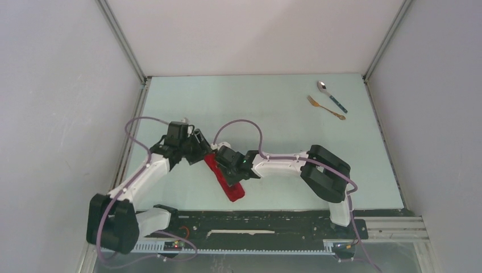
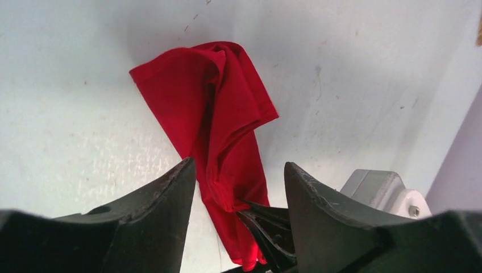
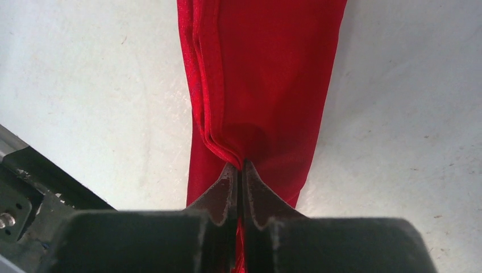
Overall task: Fold the napkin into a case and place the utensils inside
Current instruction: Stuff the top corner of the smaller-rectangle-folded napkin into the folded napkin.
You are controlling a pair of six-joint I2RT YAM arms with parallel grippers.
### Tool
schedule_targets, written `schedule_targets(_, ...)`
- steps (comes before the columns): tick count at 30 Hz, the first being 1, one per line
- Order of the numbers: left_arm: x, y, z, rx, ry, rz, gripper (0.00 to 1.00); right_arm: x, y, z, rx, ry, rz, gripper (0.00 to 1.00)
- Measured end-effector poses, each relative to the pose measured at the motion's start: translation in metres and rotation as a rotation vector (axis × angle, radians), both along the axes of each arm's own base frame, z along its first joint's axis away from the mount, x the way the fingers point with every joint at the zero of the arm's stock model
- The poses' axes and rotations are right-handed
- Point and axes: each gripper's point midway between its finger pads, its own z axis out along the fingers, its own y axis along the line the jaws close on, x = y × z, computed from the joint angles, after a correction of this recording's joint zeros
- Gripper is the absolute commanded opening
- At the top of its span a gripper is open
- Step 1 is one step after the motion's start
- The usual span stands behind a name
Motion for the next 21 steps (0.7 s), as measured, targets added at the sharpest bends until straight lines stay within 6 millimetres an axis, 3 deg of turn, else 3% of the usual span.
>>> schedule_targets(6,0.007,-0.010,-0.014,0.118,0.048,-0.117,0.63,0.000,0.001,0.000,0.019,0.027,-0.020,0.06)
schedule_targets(11,0.015,-0.011,-0.013,0.204,0.042,-0.138,0.56,0.000,0.001,-0.001,0.044,0.050,-0.038,0.06)
schedule_targets(21,0.025,-0.023,-0.018,0.167,0.028,-0.153,0.57,0.001,0.000,-0.001,0.073,0.090,-0.088,0.06)
